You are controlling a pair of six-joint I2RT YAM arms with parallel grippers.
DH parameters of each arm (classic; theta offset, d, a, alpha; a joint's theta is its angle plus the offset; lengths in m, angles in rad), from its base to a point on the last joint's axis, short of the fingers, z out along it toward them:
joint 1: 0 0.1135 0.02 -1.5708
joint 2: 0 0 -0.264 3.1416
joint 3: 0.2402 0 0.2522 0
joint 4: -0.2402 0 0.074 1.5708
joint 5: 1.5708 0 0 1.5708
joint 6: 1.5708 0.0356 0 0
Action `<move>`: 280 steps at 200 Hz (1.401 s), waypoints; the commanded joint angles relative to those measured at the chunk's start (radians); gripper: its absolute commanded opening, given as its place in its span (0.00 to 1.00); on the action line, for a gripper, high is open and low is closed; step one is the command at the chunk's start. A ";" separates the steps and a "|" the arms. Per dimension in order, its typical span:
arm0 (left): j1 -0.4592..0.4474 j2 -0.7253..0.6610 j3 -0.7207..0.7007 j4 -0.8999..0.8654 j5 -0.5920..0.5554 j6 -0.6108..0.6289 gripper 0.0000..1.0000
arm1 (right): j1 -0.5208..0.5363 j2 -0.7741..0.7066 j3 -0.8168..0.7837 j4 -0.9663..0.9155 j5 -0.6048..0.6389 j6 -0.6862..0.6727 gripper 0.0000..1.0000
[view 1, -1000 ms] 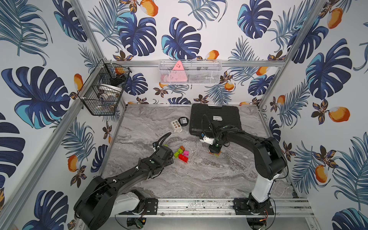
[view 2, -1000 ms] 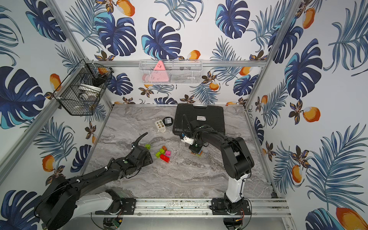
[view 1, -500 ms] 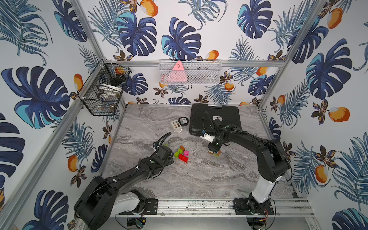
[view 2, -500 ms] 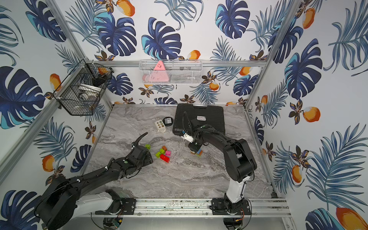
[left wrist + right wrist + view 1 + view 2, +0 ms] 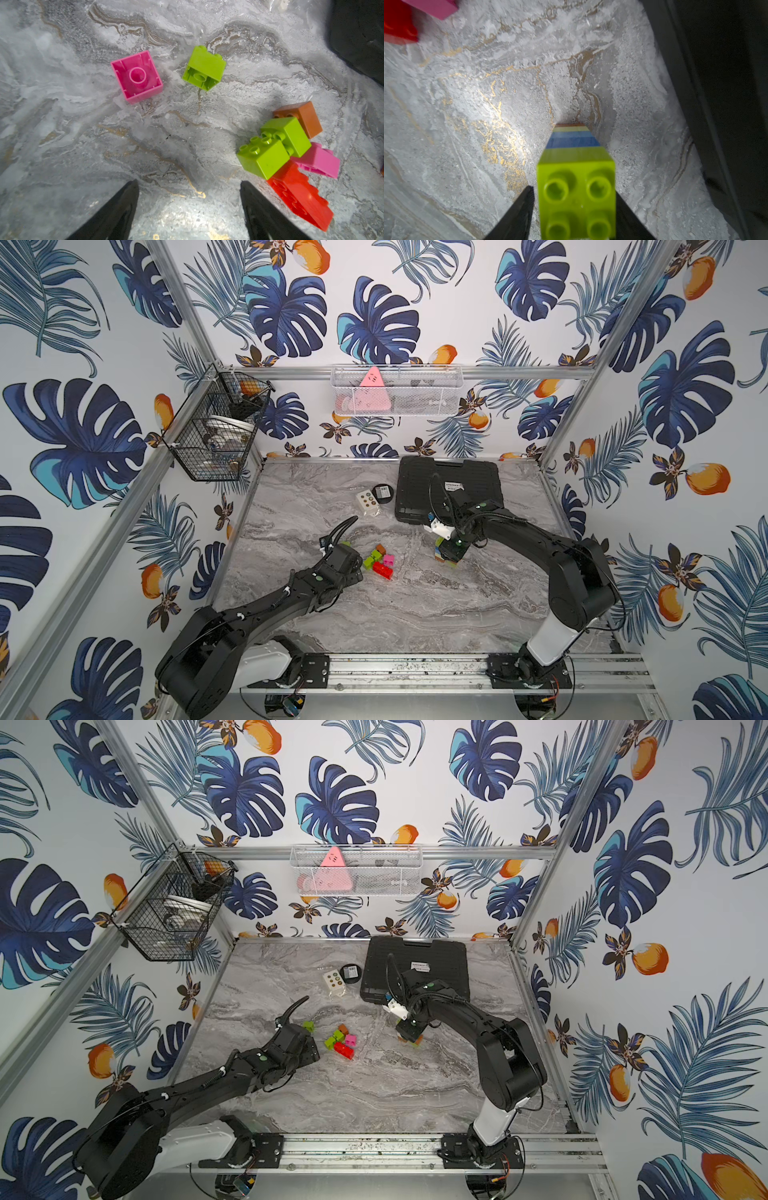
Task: Assemble the letter h with lego
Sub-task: Pick up the lego brick from the center of the board.
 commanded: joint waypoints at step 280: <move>0.001 0.024 -0.004 0.019 0.005 -0.009 0.82 | -0.034 -0.014 -0.049 -0.015 0.044 -0.019 0.33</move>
